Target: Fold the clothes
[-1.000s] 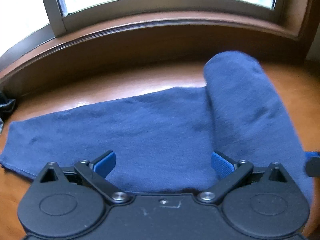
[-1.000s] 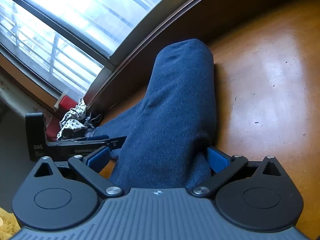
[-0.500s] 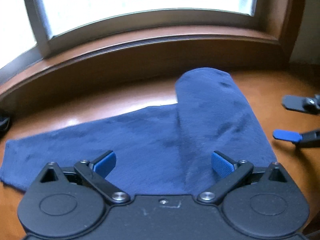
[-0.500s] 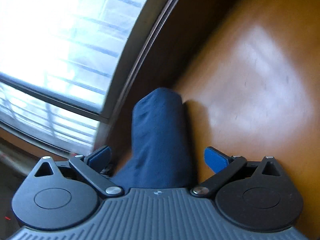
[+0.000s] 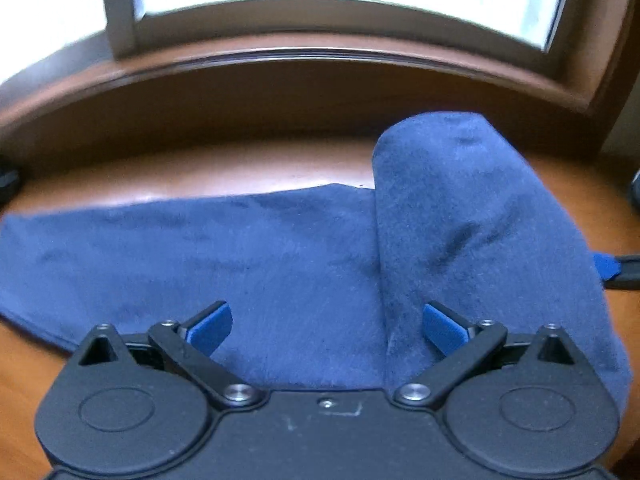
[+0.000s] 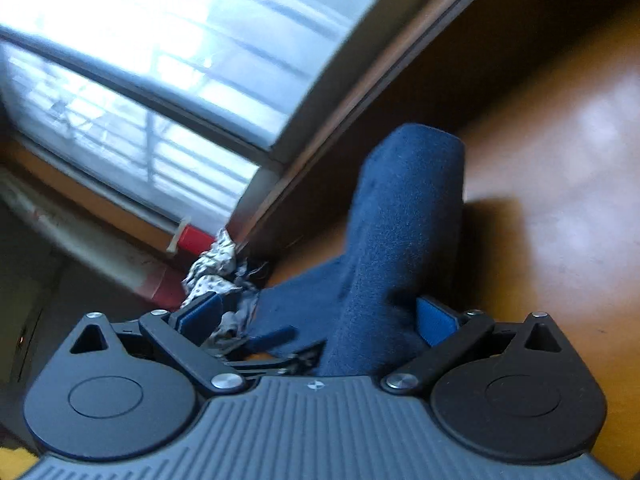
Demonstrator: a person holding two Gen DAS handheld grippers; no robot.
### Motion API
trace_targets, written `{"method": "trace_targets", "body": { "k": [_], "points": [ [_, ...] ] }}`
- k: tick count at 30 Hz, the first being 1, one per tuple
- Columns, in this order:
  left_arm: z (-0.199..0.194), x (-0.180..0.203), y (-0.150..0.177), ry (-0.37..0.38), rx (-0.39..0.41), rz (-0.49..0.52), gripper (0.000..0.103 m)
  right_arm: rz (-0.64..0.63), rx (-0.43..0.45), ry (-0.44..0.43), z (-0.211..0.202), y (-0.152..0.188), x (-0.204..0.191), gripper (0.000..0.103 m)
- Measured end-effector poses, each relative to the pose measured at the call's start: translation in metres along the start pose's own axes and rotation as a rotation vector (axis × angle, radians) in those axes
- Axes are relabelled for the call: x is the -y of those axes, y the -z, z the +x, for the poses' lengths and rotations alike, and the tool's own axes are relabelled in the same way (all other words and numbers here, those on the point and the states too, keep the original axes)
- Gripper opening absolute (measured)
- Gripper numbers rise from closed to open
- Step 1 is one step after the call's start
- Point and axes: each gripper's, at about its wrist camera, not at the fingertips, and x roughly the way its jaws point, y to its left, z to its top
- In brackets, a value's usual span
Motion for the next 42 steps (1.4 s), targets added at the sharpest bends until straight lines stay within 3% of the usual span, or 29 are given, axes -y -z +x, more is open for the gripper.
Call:
{"method": "trace_targets", "body": {
  "k": [5, 8, 12, 19, 22, 24, 30, 33, 37, 38, 40, 42],
  "points": [
    [-0.031, -0.021, -0.001, 0.336, 0.033, -0.035, 0.094, -0.017, -0.006, 0.035, 0.016, 0.005, -0.017, 0.103],
    [-0.044, -0.009, -0.001, 0.482, 0.032, 0.058, 0.095, -0.013, -0.002, 0.033, 0.027, 0.009, -0.027, 0.103],
    [-0.044, 0.017, 0.007, 0.472, -0.006, 0.26, 0.095, -0.047, 0.009, 0.056, 0.049, 0.016, -0.048, 0.103],
    [-0.046, 0.02, 0.019, 0.319, 0.009, 0.365, 0.094, -0.101, -0.006, 0.091, 0.085, 0.021, -0.084, 0.103],
    [-0.046, 0.012, 0.023, 0.297, 0.021, 0.332, 0.063, -0.122, -0.012, 0.113, 0.092, 0.024, -0.094, 0.103],
    [-0.052, 0.004, 0.023, 0.311, 0.043, 0.281, 0.052, -0.134, -0.005, 0.135, 0.092, 0.027, -0.097, 0.102],
    [-0.052, -0.022, 0.017, 0.388, 0.026, 0.063, 0.05, -0.128, 0.124, 0.133, 0.059, 0.034, -0.094, 0.102],
    [-0.057, -0.023, 0.017, 0.379, 0.038, 0.005, 0.05, -0.101, 0.192, 0.267, 0.046, 0.039, -0.075, 0.102],
    [-0.064, -0.023, 0.019, 0.349, 0.05, -0.038, 0.05, -0.253, 0.119, 0.602, 0.066, 0.045, -0.063, 0.092],
    [-0.065, -0.024, 0.022, 0.345, 0.053, -0.05, 0.05, -0.305, 0.083, 0.645, 0.076, 0.048, -0.063, 0.089],
    [-0.065, -0.025, 0.027, 0.338, 0.058, -0.073, 0.05, -0.403, 0.01, 0.667, 0.096, 0.053, -0.069, 0.087],
    [-0.073, -0.024, 0.032, 0.335, 0.072, -0.059, 0.051, -0.47, -0.021, 0.627, 0.114, 0.057, -0.078, 0.086]
  ]
}}
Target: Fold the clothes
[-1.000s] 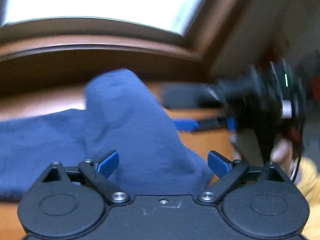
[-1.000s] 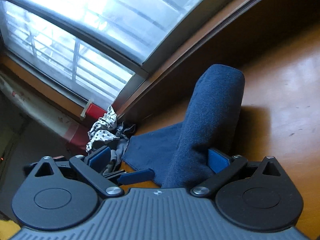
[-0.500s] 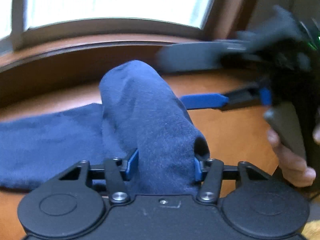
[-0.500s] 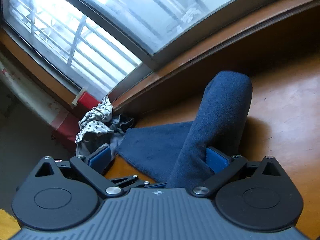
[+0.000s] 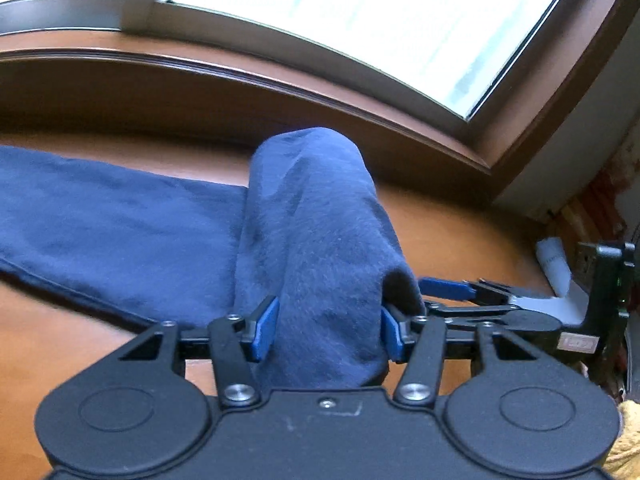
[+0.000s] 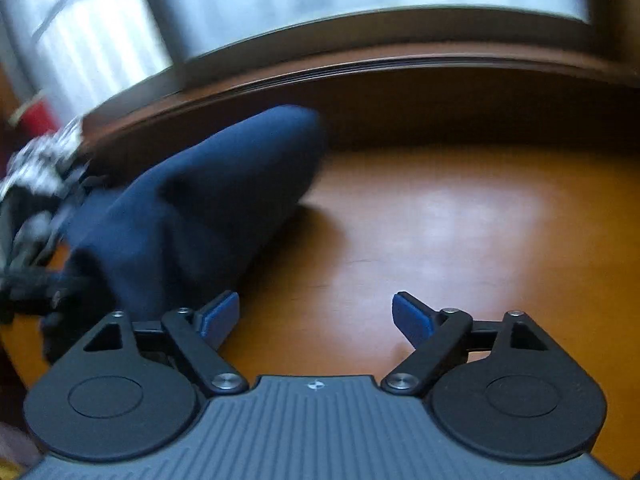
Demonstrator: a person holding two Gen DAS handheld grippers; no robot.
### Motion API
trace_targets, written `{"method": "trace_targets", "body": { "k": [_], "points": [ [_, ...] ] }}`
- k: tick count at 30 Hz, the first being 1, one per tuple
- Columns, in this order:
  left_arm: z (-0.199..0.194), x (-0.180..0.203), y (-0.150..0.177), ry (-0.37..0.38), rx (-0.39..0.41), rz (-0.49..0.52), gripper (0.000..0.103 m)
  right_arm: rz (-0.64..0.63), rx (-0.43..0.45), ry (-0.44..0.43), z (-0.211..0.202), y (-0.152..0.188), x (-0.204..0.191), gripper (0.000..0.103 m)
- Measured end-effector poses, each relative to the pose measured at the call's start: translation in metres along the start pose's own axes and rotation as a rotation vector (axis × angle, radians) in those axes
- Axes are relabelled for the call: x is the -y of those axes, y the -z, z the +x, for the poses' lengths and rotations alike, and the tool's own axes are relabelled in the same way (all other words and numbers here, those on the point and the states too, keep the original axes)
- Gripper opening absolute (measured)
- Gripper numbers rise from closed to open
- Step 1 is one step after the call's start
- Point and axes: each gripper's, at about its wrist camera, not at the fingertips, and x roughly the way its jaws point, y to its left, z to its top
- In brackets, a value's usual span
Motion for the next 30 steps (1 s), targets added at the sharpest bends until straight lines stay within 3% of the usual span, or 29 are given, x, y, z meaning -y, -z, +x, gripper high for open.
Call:
{"method": "trace_targets", "body": {
  "k": [3, 5, 7, 14, 21, 24, 27, 30],
  "points": [
    [-0.01, 0.008, 0.007, -0.059, 0.039, 0.077, 0.059, -0.062, 0.03, -0.044, 0.009, -0.011, -0.021, 0.086],
    [-0.018, 0.01, 0.015, -0.087, 0.062, 0.115, 0.074, -0.09, 0.052, -0.07, 0.012, -0.022, -0.029, 0.085],
    [-0.021, 0.01, 0.022, -0.111, 0.081, 0.135, 0.078, -0.107, 0.065, -0.123, 0.015, -0.034, -0.036, 0.085],
    [0.003, 0.001, 0.027, -0.124, 0.069, 0.022, 0.071, -0.215, 0.019, -0.192, 0.031, -0.048, -0.072, 0.086],
    [-0.003, 0.02, 0.049, -0.151, 0.029, 0.088, 0.073, -0.23, -0.017, -0.266, 0.032, -0.041, -0.088, 0.086],
    [0.002, 0.02, 0.052, -0.169, 0.019, 0.055, 0.073, -0.293, -0.034, -0.275, 0.043, -0.039, -0.107, 0.087],
    [-0.018, 0.021, 0.047, -0.183, 0.07, 0.031, 0.073, -0.376, -0.038, -0.27, 0.048, -0.038, -0.124, 0.087],
    [-0.038, 0.033, 0.03, -0.216, 0.163, 0.089, 0.075, -0.381, -0.011, -0.302, 0.036, -0.046, -0.122, 0.086]
  ]
}}
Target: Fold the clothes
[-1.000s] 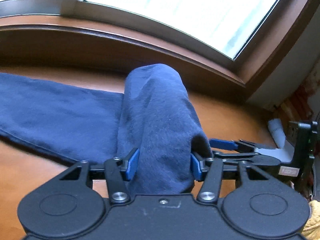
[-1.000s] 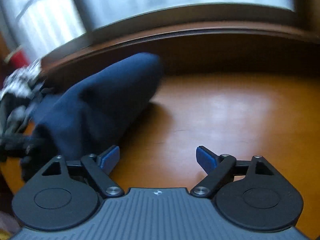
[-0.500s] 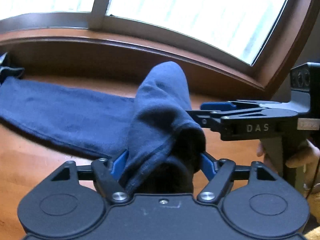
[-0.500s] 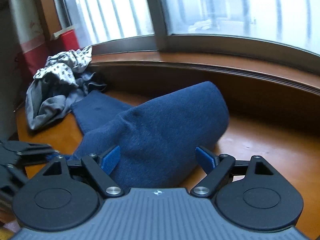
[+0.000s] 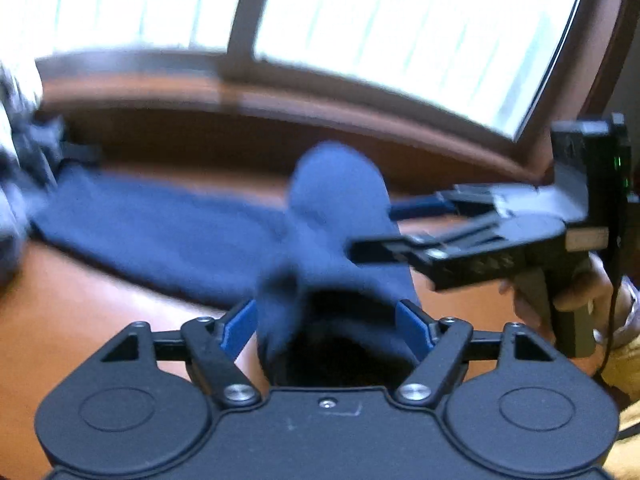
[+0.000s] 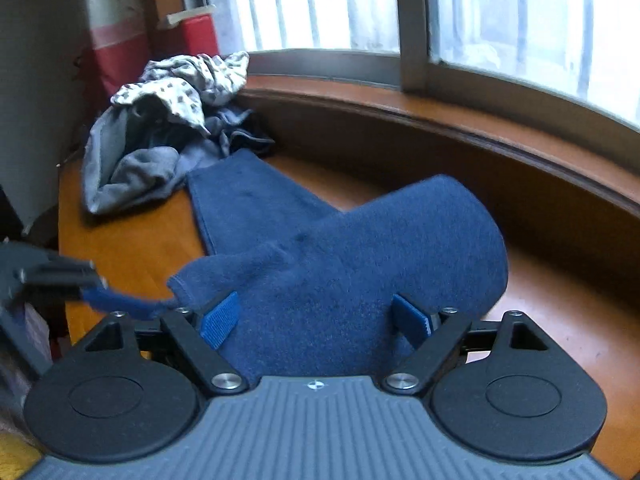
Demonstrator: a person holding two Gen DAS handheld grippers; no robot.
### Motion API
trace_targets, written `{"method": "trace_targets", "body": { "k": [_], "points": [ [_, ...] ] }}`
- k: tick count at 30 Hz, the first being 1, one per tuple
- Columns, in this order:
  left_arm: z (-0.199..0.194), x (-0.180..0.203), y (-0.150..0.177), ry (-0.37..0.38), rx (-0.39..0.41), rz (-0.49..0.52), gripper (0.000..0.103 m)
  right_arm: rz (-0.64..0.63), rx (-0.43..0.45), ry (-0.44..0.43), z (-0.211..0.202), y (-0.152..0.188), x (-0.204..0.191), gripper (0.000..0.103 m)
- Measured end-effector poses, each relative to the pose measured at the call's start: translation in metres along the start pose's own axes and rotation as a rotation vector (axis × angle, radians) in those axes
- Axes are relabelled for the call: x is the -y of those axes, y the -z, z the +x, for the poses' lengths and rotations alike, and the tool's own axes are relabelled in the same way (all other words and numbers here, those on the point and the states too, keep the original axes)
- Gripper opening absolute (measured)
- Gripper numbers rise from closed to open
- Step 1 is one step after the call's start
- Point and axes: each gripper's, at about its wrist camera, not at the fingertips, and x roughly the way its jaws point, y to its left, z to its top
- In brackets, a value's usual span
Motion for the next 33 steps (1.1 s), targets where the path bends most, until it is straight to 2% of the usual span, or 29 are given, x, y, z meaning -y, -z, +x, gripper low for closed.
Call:
{"method": "trace_targets", "body": {
  "k": [3, 5, 10, 13, 16, 18, 25, 33],
  "points": [
    [0.015, 0.011, -0.022, -0.009, 0.062, 0.039, 0.08, 0.096, 0.074, -0.026, -0.012, -0.008, 0.018, 0.088],
    [0.037, 0.016, -0.029, -0.028, 0.044, 0.061, 0.08, 0.166, 0.083, -0.004, -0.007, -0.013, 0.032, 0.089],
    [0.099, 0.012, -0.008, -0.065, -0.15, 0.082, 0.079, 0.219, 0.065, 0.011, 0.023, -0.02, 0.041, 0.089],
    [0.113, 0.018, -0.002, -0.05, -0.184, 0.055, 0.079, 0.148, -0.006, 0.075, 0.052, -0.017, 0.03, 0.089],
    [0.13, 0.035, -0.004, 0.005, -0.221, 0.044, 0.079, -0.058, -0.058, 0.205, 0.065, -0.006, 0.005, 0.089],
    [0.14, 0.053, -0.002, 0.042, -0.23, 0.039, 0.079, -0.104, -0.071, 0.255, 0.063, -0.001, 0.001, 0.092],
    [0.179, 0.151, 0.005, 0.153, -0.249, 0.068, 0.083, 0.003, -0.082, 0.311, 0.012, 0.031, 0.057, 0.101],
    [0.224, 0.273, 0.007, 0.201, -0.26, 0.15, 0.085, 0.115, -0.057, 0.428, -0.058, 0.08, 0.113, 0.103]
  ]
}}
